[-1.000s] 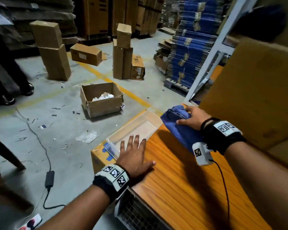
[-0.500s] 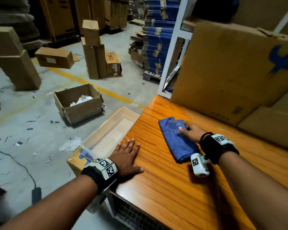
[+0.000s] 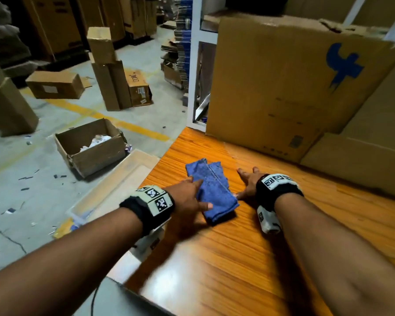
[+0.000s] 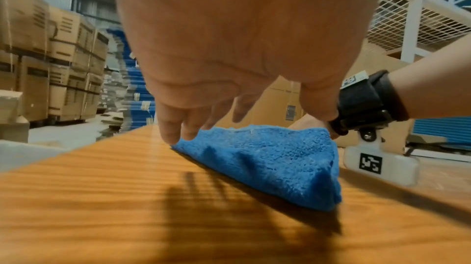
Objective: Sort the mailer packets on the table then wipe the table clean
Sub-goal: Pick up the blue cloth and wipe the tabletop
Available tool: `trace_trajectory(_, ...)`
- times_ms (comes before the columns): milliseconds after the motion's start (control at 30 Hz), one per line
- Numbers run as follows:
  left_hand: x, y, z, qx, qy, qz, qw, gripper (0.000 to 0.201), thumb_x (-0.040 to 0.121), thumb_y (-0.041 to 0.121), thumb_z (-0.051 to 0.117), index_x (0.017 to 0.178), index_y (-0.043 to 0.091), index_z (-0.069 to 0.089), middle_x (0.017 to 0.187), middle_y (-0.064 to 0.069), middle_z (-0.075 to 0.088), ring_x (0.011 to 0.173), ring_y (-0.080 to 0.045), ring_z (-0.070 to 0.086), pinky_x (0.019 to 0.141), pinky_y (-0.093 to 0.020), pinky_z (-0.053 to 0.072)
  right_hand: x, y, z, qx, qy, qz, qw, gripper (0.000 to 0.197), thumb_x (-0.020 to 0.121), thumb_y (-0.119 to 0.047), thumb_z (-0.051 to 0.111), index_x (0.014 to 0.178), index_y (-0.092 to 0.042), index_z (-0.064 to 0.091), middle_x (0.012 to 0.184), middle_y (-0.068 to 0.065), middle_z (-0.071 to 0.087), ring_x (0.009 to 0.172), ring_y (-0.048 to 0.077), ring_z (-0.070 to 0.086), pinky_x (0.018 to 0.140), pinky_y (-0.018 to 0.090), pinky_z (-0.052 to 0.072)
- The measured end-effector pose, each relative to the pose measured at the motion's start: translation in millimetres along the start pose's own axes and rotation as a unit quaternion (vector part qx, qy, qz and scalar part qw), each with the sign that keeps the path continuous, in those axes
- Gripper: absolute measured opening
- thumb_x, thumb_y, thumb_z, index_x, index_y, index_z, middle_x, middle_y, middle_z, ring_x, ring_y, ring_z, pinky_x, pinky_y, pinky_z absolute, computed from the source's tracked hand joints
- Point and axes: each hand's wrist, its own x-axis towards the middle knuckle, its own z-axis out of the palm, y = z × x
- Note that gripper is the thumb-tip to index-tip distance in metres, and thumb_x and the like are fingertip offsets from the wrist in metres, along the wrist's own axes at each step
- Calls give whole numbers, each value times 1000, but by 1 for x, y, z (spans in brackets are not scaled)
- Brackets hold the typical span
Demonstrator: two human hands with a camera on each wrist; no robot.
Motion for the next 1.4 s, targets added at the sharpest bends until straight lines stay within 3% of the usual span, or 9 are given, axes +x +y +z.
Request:
trace_trajectory(100,35,17,6,5,-1,-33,999,100,85,65,50,153,12,-1,158,-20,-8,147,-36,4,118,-45,16,4,1,2,12,-9,1,1000,113,68,-73,66,150,-44,-6,158,14,-20,142,43,20,115,45,21)
trace_trajectory(233,73,28,21,40,23,-81,996,104,81,76,42,153,19,-8,158,-15,-16,145,-40,-8,117,-54,8,9,2,9,-2,5,12,1000,115,60,-82,62,146,-52,-7,159,11,-19,142,51,9,115,57,13)
trace_trajectory(367,95,27,36,69,44,-88,993,101,79,80,37,153,27,-6,158,-11,-21,145,-37,-15,117,-54,2,16,4,12,9,-2,13,1000,117,56,-85,62,145,-53,-8,159,9,-20,141,53,2,114,61,12)
trace_trajectory(600,106,-10,-12,101,-19,-37,994,96,81,57,65,152,38,3,159,0,-19,146,-27,-16,114,-58,2,23,4,8,8,-33,7,999,119,61,-81,64,146,-50,-13,157,12,-25,139,58,-1,113,64,12)
trace_trajectory(767,121,-5,-15,60,-20,-35,997,113,77,36,76,153,28,-7,159,2,-19,146,-25,-17,116,-54,0,24,5,8,33,-45,9,998,120,60,-77,68,146,-51,-12,156,11,-28,138,58,-8,112,65,8)
trace_trajectory(867,131,10,-1,45,-2,-59,997,100,85,48,63,153,27,-8,158,4,-22,145,-24,-20,115,-53,-5,28,5,12,33,-40,9,999,123,55,-81,67,144,-52,-12,156,13,-27,139,57,-7,112,65,7)
trace_trajectory(1000,143,-8,-3,75,32,-55,995,61,100,52,20,152,34,-4,159,7,-19,146,-21,-18,116,-51,-6,28,3,11,30,-46,16,998,124,54,-82,67,144,-53,-13,155,12,-28,139,56,-10,112,66,4)
trace_trajectory(1233,173,-52,-36,96,57,-139,984,61,99,53,23,152,34,-1,159,7,-18,147,-24,-14,116,-52,-1,15,4,2,63,-69,15,996,119,62,-73,71,146,-52,-12,154,7,-31,137,55,-19,111,68,3)
trace_trajectory(1400,190,-3,-20,115,52,-52,991,62,99,52,23,152,33,-1,159,6,-18,146,-25,-15,115,-55,-3,8,3,-1,66,-65,18,996,117,64,-70,72,146,-52,-10,156,7,-28,138,55,-15,110,65,6)
